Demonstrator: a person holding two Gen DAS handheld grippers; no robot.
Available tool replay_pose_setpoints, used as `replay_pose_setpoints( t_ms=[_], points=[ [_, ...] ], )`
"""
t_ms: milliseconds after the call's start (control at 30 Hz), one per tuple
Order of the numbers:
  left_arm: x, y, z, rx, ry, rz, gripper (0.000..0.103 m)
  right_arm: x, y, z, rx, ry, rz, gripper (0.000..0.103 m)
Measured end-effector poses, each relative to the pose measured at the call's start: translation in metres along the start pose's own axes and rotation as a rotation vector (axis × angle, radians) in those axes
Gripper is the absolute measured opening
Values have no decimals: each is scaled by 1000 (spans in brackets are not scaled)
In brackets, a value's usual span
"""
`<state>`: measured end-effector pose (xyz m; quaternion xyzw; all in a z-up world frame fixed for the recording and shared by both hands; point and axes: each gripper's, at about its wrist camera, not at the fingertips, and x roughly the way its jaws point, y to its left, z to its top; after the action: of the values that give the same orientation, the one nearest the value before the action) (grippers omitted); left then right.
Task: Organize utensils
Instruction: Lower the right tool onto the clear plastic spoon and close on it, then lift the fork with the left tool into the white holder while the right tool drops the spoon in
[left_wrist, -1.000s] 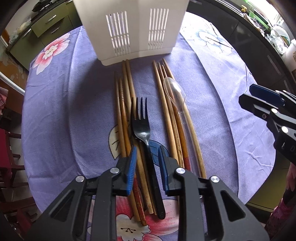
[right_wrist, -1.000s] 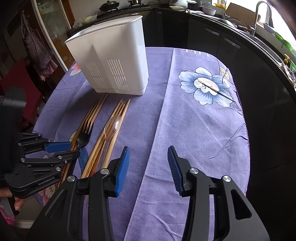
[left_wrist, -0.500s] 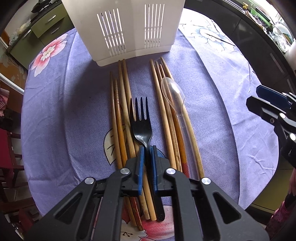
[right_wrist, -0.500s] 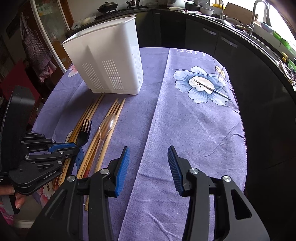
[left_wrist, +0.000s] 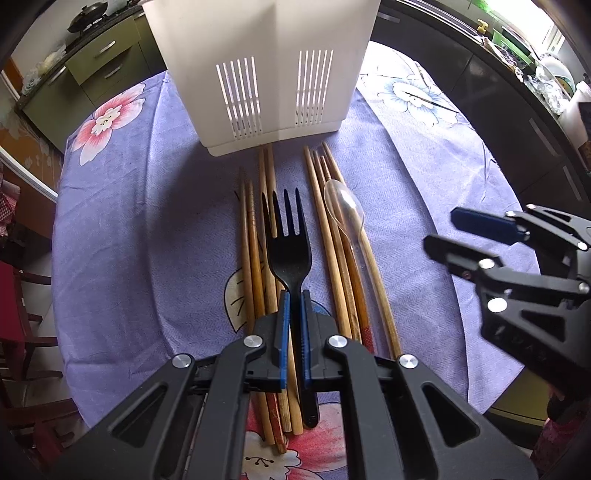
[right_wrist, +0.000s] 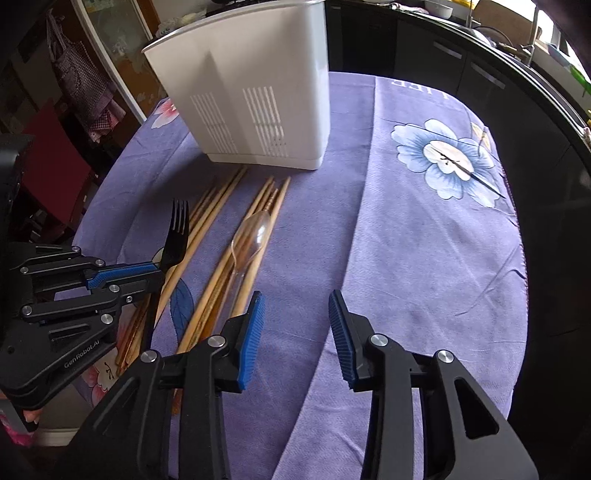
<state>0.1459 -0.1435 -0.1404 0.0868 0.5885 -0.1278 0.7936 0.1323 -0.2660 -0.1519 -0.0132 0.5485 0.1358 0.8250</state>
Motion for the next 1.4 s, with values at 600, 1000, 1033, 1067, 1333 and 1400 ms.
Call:
replay_pose_setpoints(
  t_ms=[600,1000,1033,1067,1333,1400],
  points=[
    [-20,30,-14,-26,-49,-24,5,50,37,29,-3,84,15,23],
    [-29,42,-17,-47,-73,-22,5,60,57,41,-45,70,-44,21],
    [-30,43,-18,-48,-74,-21,5,60,58,41,-50,65,-47,18],
    [-30,43,-18,-48,-75,-20,5,59,59,41,-51,63,-50,15],
    [-41,48,-18,-52,-96,-22,5,43,50,32,-27,29,-11,5],
    [-43,48,-19,-54,-99,-23,5,39,45,31,-10,19,17,5]
  ],
)
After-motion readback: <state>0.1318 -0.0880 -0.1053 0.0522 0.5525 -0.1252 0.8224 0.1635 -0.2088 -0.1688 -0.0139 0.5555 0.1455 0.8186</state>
